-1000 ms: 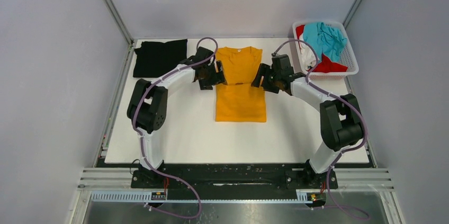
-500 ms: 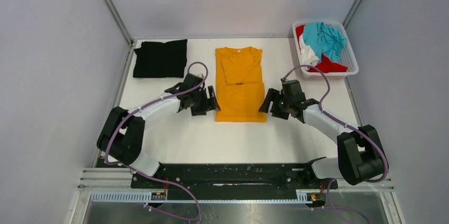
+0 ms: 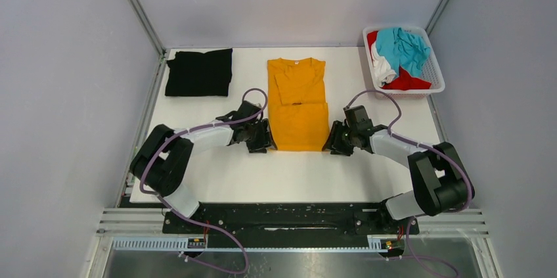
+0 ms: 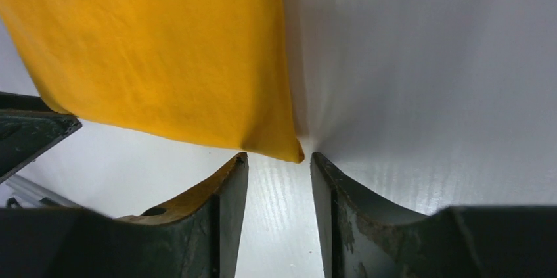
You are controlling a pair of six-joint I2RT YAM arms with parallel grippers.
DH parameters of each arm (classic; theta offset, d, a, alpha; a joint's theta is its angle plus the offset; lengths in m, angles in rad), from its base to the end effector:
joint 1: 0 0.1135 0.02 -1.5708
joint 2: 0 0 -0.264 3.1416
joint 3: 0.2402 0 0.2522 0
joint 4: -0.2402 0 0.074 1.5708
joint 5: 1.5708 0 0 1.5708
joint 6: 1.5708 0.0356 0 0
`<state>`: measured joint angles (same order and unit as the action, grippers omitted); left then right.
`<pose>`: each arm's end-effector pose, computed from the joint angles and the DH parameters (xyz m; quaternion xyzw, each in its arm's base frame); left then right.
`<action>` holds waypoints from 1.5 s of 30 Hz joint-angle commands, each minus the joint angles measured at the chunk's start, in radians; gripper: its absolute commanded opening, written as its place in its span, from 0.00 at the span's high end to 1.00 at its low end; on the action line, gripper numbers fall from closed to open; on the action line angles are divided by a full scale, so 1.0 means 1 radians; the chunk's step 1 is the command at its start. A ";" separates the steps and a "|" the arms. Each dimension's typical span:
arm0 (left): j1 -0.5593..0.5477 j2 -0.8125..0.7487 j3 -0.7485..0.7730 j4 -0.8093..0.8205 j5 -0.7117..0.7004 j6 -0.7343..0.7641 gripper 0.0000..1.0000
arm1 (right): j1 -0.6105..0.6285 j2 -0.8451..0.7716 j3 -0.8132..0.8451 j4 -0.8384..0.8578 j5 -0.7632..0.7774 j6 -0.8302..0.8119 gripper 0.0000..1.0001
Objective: Fold and stack the t-shirts
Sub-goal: Grab one side of the 2/3 rectangular tshirt with both arms, then fold the long partially folded tshirt into a neat square
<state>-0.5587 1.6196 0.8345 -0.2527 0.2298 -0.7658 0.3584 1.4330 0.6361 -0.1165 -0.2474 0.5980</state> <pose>0.2533 -0.1679 0.1529 -0.0690 0.9563 -0.2481 0.1383 0.2443 0.1008 0.1558 0.0727 0.9373 0.2511 0.2307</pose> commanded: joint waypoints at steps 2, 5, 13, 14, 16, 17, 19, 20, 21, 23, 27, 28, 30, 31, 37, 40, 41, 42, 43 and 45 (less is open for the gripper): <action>-0.004 0.051 0.022 0.039 -0.011 -0.012 0.59 | 0.020 0.049 -0.004 0.048 0.007 0.015 0.54; -0.004 0.077 0.032 0.044 -0.015 -0.012 0.65 | 0.023 0.059 -0.006 0.054 0.028 0.016 0.56; -0.006 0.117 0.042 0.053 -0.001 -0.010 1.00 | 0.022 0.087 -0.017 0.077 0.054 0.006 0.76; -0.006 0.113 0.038 0.053 -0.001 -0.010 1.00 | 0.022 0.091 -0.018 0.076 0.053 0.004 0.81; -0.007 0.097 0.028 0.047 0.002 -0.010 1.00 | 0.031 0.088 -0.009 0.043 0.049 -0.013 0.96; -0.009 0.088 0.020 0.040 0.004 -0.010 1.00 | 0.040 0.079 -0.008 0.021 0.049 -0.021 1.00; -0.018 0.033 -0.008 0.023 0.002 -0.017 1.00 | 0.064 0.035 -0.024 -0.029 0.031 -0.041 1.00; -0.031 0.002 -0.041 0.015 0.001 -0.021 1.00 | 0.079 0.003 -0.037 -0.055 0.022 -0.047 1.00; -0.041 -0.041 -0.060 0.003 0.003 -0.028 1.00 | 0.093 -0.039 -0.057 -0.090 0.011 -0.051 1.00; -0.079 -0.137 -0.129 -0.052 0.000 -0.043 1.00 | 0.130 -0.140 -0.094 -0.170 -0.010 -0.047 1.00; -0.180 -0.369 -0.213 -0.211 -0.063 -0.101 1.00 | 0.225 -0.373 -0.141 -0.385 -0.040 -0.008 1.00; -0.211 -0.428 -0.229 -0.241 -0.086 -0.122 1.00 | 0.243 -0.447 -0.145 -0.443 -0.068 0.007 1.00; -0.289 -0.546 -0.246 -0.276 -0.099 -0.163 1.00 | 0.265 -0.565 -0.147 -0.504 -0.136 0.035 1.00; -0.330 -0.609 -0.248 -0.291 -0.109 -0.180 1.00 | 0.270 -0.618 -0.145 -0.527 -0.169 0.049 1.00; -0.425 -0.897 -0.217 -0.347 -0.157 -0.251 1.00 | 0.270 -0.805 -0.050 -0.617 -0.296 0.066 1.00; -0.425 -0.922 -0.188 -0.339 -0.174 -0.235 1.00 | 0.269 -0.812 0.021 -0.619 -0.253 0.029 1.00; -0.425 -0.919 -0.165 -0.339 -0.195 -0.221 1.00 | 0.269 -0.801 0.046 -0.620 -0.227 0.012 1.00; -0.425 -0.915 -0.144 -0.339 -0.219 -0.209 1.00 | 0.267 -0.785 0.073 -0.617 -0.208 -0.008 1.00; -0.425 -0.911 -0.121 -0.338 -0.249 -0.194 1.00 | 0.264 -0.766 0.099 -0.614 -0.197 -0.033 1.00; -0.421 -0.897 -0.072 -0.345 -0.313 -0.153 1.00 | 0.254 -0.719 0.160 -0.597 -0.183 -0.076 1.00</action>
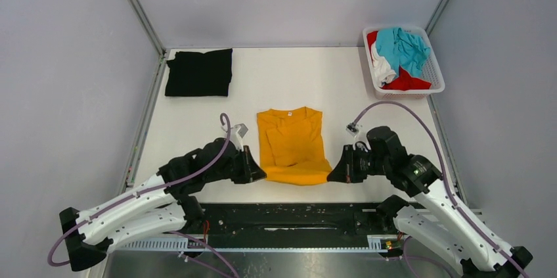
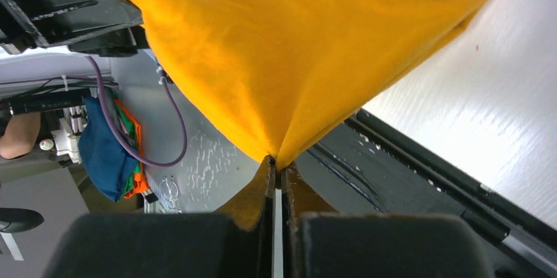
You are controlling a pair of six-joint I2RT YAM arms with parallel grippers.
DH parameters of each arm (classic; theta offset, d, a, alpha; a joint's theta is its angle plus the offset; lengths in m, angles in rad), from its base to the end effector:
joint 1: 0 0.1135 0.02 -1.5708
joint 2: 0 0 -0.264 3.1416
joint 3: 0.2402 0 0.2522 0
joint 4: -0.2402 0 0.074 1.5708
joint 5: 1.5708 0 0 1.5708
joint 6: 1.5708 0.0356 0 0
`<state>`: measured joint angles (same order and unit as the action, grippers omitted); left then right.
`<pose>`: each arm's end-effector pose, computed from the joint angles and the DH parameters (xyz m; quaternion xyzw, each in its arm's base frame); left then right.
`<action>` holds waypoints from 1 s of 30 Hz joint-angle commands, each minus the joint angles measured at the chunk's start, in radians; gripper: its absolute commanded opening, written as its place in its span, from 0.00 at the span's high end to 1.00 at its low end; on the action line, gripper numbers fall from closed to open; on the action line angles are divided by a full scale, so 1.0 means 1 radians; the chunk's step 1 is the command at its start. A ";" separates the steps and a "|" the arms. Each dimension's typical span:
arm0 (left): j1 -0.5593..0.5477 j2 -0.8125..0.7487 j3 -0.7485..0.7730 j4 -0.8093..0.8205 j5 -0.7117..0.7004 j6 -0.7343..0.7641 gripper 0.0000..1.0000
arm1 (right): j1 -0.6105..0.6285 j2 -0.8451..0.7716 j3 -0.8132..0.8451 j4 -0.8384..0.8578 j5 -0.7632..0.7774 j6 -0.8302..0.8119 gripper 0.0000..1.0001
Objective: Fold and stack the t-shirts
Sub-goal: Fold the long partially folded tshirt into a neat square
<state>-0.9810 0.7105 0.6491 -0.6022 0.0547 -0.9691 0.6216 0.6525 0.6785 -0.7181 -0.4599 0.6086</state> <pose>0.0842 -0.1294 0.2631 0.0173 0.8985 -0.3764 0.2254 0.1006 0.0915 0.2726 -0.1027 0.8806 0.4075 0.2192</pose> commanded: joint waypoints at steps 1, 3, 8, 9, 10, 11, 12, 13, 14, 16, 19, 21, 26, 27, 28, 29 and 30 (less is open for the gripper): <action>0.007 0.023 0.142 -0.005 -0.190 0.070 1.00 | -0.019 0.086 0.136 0.021 0.026 -0.097 1.00; 0.035 0.050 0.192 -0.020 -0.248 0.103 1.00 | -0.051 0.133 0.159 0.068 -0.014 -0.115 1.00; 0.164 0.133 0.231 0.059 -0.215 0.185 1.00 | -0.229 0.264 0.203 0.139 -0.148 -0.122 1.00; 0.195 0.154 0.236 0.076 -0.201 0.199 1.00 | -0.261 0.283 0.210 0.163 -0.167 -0.116 1.00; 0.229 0.178 0.241 0.093 -0.187 0.213 1.00 | -0.281 0.305 0.215 0.183 -0.178 -0.116 1.00; 0.259 0.203 0.249 0.109 -0.172 0.225 1.00 | -0.295 0.330 0.221 0.202 -0.191 -0.117 1.00; 0.304 0.230 0.264 0.125 -0.154 0.244 1.00 | -0.308 0.358 0.230 0.212 -0.208 -0.120 1.00; 0.336 0.262 0.281 0.129 -0.146 0.257 1.00 | -0.316 0.388 0.239 0.219 -0.222 -0.123 1.00; 0.363 0.295 0.302 0.127 -0.140 0.265 1.00 | -0.327 0.418 0.252 0.222 -0.232 -0.123 1.00; 0.411 0.370 0.344 0.130 -0.109 0.290 1.00 | -0.349 0.476 0.261 0.230 -0.251 -0.119 1.00; 0.447 0.475 0.398 0.135 -0.094 0.316 1.00 | -0.384 0.556 0.270 0.259 -0.220 -0.124 1.00; 0.466 0.553 0.418 0.143 -0.079 0.324 1.00 | -0.408 0.603 0.277 0.289 -0.202 -0.119 1.00; 0.525 0.699 0.482 0.168 -0.079 0.330 1.00 | -0.448 0.719 0.295 0.378 -0.183 -0.084 0.99; 0.536 0.729 0.500 0.171 -0.074 0.332 1.00 | -0.451 0.747 0.307 0.383 -0.173 -0.084 0.97; 0.544 0.763 0.517 0.174 -0.067 0.336 1.00 | -0.453 0.774 0.320 0.385 -0.157 -0.085 0.94; 0.548 0.795 0.538 0.176 -0.065 0.337 1.00 | -0.455 0.798 0.331 0.393 -0.142 -0.084 0.92; 0.553 0.833 0.558 0.175 -0.060 0.339 1.00 | -0.458 0.828 0.344 0.401 -0.134 -0.085 0.91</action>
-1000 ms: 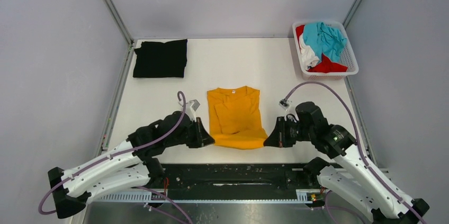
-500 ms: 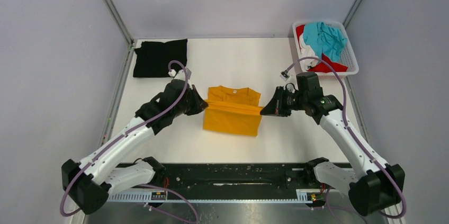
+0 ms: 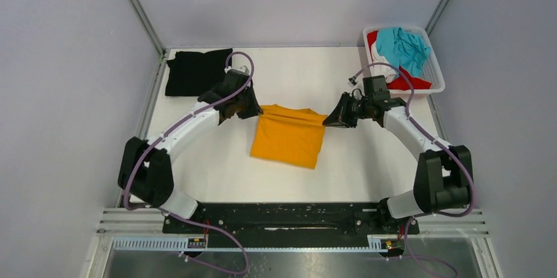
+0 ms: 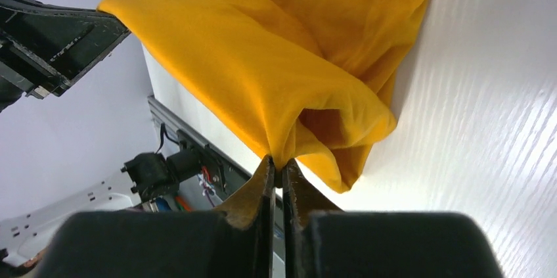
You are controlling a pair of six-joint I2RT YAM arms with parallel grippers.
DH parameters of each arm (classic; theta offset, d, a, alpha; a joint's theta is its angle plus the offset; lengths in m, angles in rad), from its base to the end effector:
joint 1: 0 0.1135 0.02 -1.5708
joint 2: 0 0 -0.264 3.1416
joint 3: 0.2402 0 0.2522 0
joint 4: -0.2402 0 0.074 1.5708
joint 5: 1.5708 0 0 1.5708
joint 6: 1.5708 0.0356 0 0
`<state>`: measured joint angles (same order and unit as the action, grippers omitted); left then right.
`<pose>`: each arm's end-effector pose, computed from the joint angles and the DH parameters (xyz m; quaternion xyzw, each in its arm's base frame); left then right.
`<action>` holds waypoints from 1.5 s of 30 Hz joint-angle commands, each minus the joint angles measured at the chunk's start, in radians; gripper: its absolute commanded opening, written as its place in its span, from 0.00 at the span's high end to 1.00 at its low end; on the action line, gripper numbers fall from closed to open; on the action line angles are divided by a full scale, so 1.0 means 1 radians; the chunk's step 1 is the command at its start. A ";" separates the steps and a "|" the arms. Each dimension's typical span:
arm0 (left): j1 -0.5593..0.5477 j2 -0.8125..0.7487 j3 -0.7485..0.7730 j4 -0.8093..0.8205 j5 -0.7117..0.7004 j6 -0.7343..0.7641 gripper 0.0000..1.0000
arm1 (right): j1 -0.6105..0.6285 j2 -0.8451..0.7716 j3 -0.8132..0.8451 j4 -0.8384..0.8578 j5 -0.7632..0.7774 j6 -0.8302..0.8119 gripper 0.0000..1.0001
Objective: Fold and stack the t-shirts
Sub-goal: Fold the long partially folded tshirt into a neat square, then put the neatly folded tshirt into the corner of the board with the left arm
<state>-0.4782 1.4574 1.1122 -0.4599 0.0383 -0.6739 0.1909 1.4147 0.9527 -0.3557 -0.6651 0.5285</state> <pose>0.2807 -0.1470 0.2704 -0.0835 0.9237 -0.2183 0.3035 0.2852 0.0775 0.2444 0.0293 0.8867 0.4065 0.2185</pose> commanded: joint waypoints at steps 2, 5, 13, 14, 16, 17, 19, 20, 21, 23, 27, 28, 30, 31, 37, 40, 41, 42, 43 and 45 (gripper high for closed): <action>0.058 0.155 0.138 0.037 -0.024 0.045 0.98 | -0.030 0.125 0.101 0.050 0.079 -0.003 0.89; 0.072 0.254 0.201 0.038 0.003 0.045 0.95 | -0.035 0.228 0.155 0.085 0.101 0.010 0.88; 0.128 0.404 0.320 0.073 0.087 0.045 0.23 | -0.037 0.414 0.343 0.082 0.163 0.018 0.01; 0.128 0.402 0.321 0.074 0.096 0.051 0.15 | -0.037 0.402 0.347 0.077 0.168 0.016 0.01; 0.129 0.389 0.304 0.081 0.125 0.072 0.13 | -0.037 0.363 0.334 0.073 0.189 0.005 0.01; 0.128 0.381 0.277 0.088 0.138 0.083 0.12 | -0.038 0.339 0.318 0.067 0.205 -0.004 0.01; 0.129 0.363 0.225 0.106 0.179 0.101 0.11 | -0.037 0.281 0.273 0.057 0.236 -0.016 0.00; 0.128 0.357 0.198 0.114 0.198 0.111 0.11 | -0.037 0.250 0.245 0.055 0.246 -0.020 0.00; 0.126 0.355 0.176 0.117 0.216 0.120 0.11 | -0.037 0.222 0.216 0.054 0.254 -0.021 0.00; 0.120 0.359 0.138 0.122 0.234 0.136 0.11 | -0.037 0.164 0.161 0.055 0.254 -0.024 0.01; 0.101 0.394 0.101 0.122 0.225 0.153 0.11 | -0.036 0.051 0.068 0.034 0.266 -0.036 0.00; 0.095 0.405 0.100 0.124 0.228 0.156 0.12 | -0.037 0.024 0.055 0.016 0.277 -0.043 0.01; 0.075 0.429 0.103 0.124 0.196 0.164 0.13 | -0.038 -0.035 0.032 -0.018 0.302 -0.059 0.01; 0.063 0.441 0.110 0.121 0.181 0.165 0.14 | -0.038 -0.062 0.019 -0.034 0.316 -0.068 0.00; 0.001 0.559 0.230 0.033 0.089 0.156 0.37 | -0.037 -0.216 -0.033 -0.115 0.415 -0.106 0.01; -0.035 0.610 0.321 -0.057 -0.063 0.151 0.59 | -0.037 -0.290 -0.063 -0.122 0.459 -0.113 0.01; -0.043 0.619 0.343 -0.076 -0.099 0.151 0.70 | -0.037 -0.312 -0.070 -0.122 0.475 -0.117 0.01; -0.049 0.621 0.359 -0.087 -0.126 0.151 0.80 | -0.037 -0.330 -0.074 -0.122 0.488 -0.120 0.01; -0.051 0.620 0.372 -0.093 -0.152 0.152 0.95 | -0.036 -0.345 -0.078 -0.121 0.502 -0.121 0.01; -0.051 0.604 0.395 -0.106 -0.216 0.164 1.00 | -0.038 -0.368 -0.082 -0.114 0.516 -0.122 0.01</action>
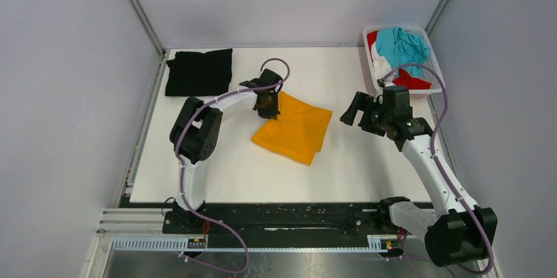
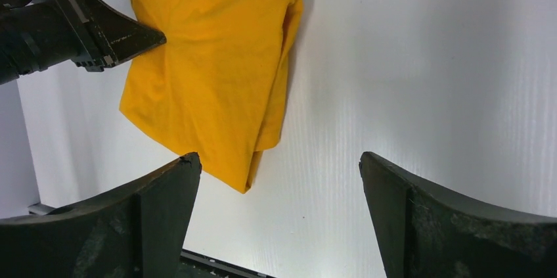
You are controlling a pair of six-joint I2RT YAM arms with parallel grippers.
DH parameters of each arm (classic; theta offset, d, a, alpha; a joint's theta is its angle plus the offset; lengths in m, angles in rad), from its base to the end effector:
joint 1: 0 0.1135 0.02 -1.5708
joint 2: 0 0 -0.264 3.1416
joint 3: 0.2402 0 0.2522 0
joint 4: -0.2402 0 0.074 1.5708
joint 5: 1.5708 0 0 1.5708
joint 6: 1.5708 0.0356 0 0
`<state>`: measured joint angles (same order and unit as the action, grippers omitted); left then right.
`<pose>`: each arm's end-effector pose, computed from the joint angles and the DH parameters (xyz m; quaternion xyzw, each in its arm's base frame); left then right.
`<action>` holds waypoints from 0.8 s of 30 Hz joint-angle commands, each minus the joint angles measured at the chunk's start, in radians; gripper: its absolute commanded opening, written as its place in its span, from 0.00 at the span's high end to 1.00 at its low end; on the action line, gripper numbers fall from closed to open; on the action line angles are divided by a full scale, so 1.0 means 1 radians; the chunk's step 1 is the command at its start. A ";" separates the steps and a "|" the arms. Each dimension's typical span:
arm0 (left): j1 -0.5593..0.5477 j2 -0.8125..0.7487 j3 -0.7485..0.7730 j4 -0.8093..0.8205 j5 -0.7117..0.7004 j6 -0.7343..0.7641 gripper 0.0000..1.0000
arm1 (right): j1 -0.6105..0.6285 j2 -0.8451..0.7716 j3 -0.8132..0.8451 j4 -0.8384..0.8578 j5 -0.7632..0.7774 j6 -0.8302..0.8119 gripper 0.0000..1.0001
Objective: Fold and stack the t-shirts
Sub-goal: Put the neatly folded tshirt into the corner of the board with the left arm
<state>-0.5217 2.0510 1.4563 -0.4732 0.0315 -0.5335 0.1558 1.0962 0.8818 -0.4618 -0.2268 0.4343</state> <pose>0.3734 -0.2159 0.1641 -0.0018 0.9684 -0.1384 0.2073 0.2321 0.0446 0.2868 0.0759 0.8939 0.2226 0.3815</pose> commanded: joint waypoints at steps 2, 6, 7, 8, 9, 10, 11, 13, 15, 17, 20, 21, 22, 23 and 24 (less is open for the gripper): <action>-0.008 -0.001 0.093 -0.120 -0.305 0.052 1.00 | -0.002 -0.064 -0.018 0.004 0.079 -0.028 0.00; -0.006 -0.009 0.190 -0.190 -0.549 0.134 1.00 | -0.002 -0.089 -0.034 0.022 0.114 -0.017 0.01; -0.005 -0.010 0.210 -0.199 -0.598 0.155 1.00 | -0.002 -0.094 -0.035 0.025 0.140 -0.017 0.01; 0.000 -0.011 0.229 -0.204 -0.639 0.176 1.00 | -0.002 -0.100 -0.038 0.026 0.159 -0.015 0.01; 0.003 -0.010 0.244 -0.205 -0.671 0.198 1.00 | -0.002 -0.108 -0.042 0.030 0.176 -0.013 0.00; 0.012 -0.008 0.261 -0.203 -0.694 0.216 1.00 | -0.002 -0.114 -0.046 0.036 0.186 -0.013 0.01; 0.020 -0.007 0.278 -0.201 -0.711 0.232 1.00 | -0.002 -0.121 -0.050 0.044 0.193 -0.012 0.01; 0.045 0.000 0.308 -0.182 -0.733 0.277 1.00 | -0.001 -0.134 -0.058 0.056 0.203 -0.011 0.01; 0.072 0.008 0.333 -0.155 -0.774 0.323 1.00 | -0.002 -0.140 -0.064 0.061 0.218 -0.011 0.01; 0.105 0.017 0.367 -0.134 -0.766 0.365 1.00 | -0.002 -0.144 -0.068 0.061 0.234 -0.011 0.01; 0.147 0.030 0.410 -0.087 -0.765 0.442 1.00 | -0.002 -0.141 -0.070 0.064 0.256 -0.012 0.01; 0.158 0.033 0.419 -0.060 -0.774 0.471 1.00 | -0.002 -0.138 -0.070 0.067 0.261 -0.012 0.01; 0.167 0.037 0.427 -0.033 -0.780 0.507 1.00 | -0.002 -0.135 -0.070 0.071 0.265 -0.013 0.01; 0.179 0.042 0.437 -0.009 -0.781 0.537 1.00 | -0.001 -0.131 -0.070 0.073 0.268 -0.013 0.01; 0.189 0.049 0.450 0.011 -0.780 0.570 1.00 | -0.002 -0.127 -0.071 0.076 0.274 -0.014 0.01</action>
<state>-0.3691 2.0842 1.8275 -0.5945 -0.6796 -0.1272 0.1558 0.9691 0.8135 -0.4286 -0.0059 0.4259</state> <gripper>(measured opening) 0.058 0.993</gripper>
